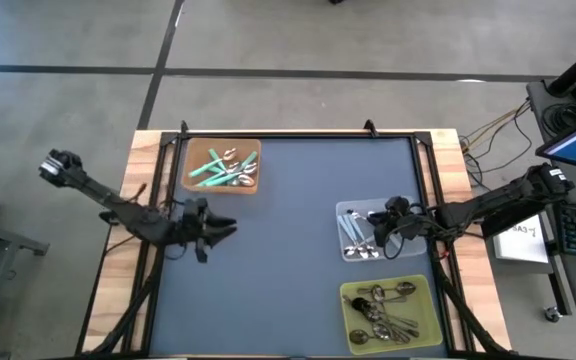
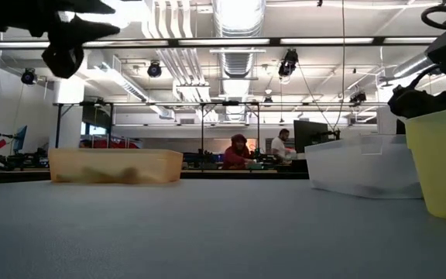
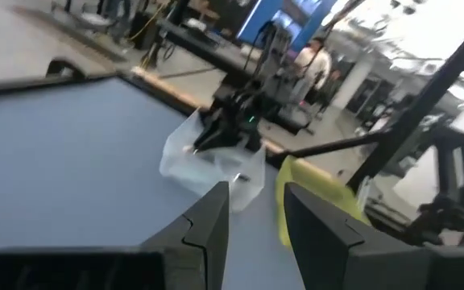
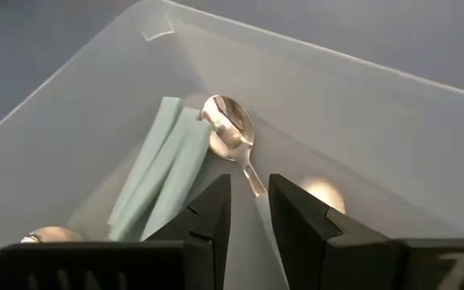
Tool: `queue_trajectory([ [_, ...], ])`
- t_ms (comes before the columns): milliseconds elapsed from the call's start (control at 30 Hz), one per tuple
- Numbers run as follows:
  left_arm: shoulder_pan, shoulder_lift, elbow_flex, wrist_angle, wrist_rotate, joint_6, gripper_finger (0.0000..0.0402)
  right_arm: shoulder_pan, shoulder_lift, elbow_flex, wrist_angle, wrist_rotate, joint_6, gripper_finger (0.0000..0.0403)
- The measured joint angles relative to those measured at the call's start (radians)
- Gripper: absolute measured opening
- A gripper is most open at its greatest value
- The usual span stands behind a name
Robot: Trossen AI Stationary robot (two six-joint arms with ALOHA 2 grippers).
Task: Sort silverware by color (type)
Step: Return to Home Position
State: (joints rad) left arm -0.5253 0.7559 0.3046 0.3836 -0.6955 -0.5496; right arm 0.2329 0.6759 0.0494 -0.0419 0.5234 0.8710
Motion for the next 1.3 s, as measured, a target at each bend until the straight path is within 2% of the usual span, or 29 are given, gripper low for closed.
queue_trajectory([
  [267, -0.01, 0.13, 0.025, 0.013, -0.021, -0.114, 0.0103, 0.0, 0.0, 0.002, -0.004, -0.003, -0.029, 0.0083],
  [567, -0.01, 0.186, 0.122, 0.022, -0.023, 0.026, 0.0103, 0.0, 0.001, 0.037, -0.009, -0.003, -0.045, 0.0081],
  [700, -0.01, 0.222, 0.15, 0.019, -0.023, 0.037, 0.0103, 0.0, -0.004, 0.051, 0.001, -0.004, -0.045, 0.0076],
  [900, -0.012, 0.287, 0.166, 0.018, -0.016, 0.011, 0.0103, 0.0, -0.208, -0.005, 0.016, -0.011, -0.045, 0.0075],
  [1067, -0.014, 0.316, 0.166, 0.02, 0.008, -0.027, 0.0103, 0.0, -0.355, -0.036, 0.182, -0.007, -0.057, 0.0075],
  [1300, -0.015, 0.323, 0.167, 0.021, 0.01, -0.012, 0.0103, -0.001, -0.544, -0.037, 0.192, -0.006, -0.06, 0.0075],
])
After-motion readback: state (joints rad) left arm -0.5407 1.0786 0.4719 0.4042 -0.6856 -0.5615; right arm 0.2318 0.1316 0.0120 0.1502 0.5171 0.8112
